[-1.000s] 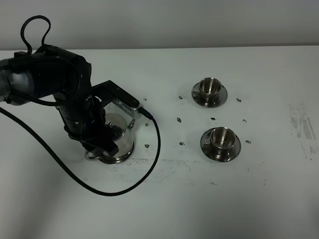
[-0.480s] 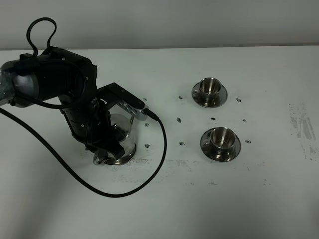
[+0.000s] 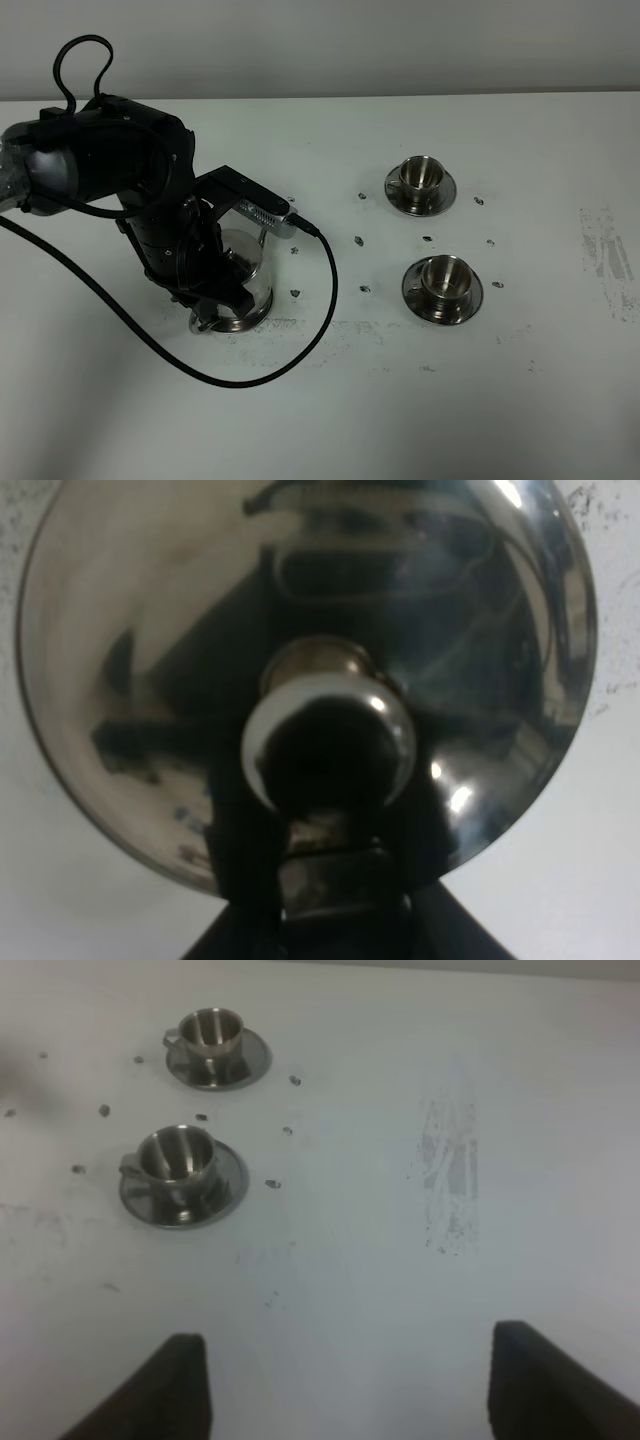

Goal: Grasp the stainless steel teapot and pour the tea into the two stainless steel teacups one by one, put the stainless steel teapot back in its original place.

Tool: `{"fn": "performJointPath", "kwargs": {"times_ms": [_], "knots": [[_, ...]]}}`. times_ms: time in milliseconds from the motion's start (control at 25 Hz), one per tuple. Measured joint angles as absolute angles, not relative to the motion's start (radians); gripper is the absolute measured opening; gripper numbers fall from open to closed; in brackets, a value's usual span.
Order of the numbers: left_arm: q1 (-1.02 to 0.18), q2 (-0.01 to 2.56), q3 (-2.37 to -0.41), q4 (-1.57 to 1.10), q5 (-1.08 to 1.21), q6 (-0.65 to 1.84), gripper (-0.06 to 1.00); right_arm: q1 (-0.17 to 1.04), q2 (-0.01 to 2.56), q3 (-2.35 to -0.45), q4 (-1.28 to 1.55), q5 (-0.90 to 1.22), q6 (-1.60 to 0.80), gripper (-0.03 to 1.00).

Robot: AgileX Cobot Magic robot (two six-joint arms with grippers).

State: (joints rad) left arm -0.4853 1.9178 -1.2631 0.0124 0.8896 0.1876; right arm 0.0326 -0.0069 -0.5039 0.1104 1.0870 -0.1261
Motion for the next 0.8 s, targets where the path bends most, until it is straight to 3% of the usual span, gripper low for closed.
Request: {"fn": "performJointPath", "kwargs": {"times_ms": [800], "knots": [[-0.485,1.850,-1.282,0.025,0.893,0.128,0.20,0.033,-0.007,-0.504,0.110,1.087,-0.126,0.59]]}}
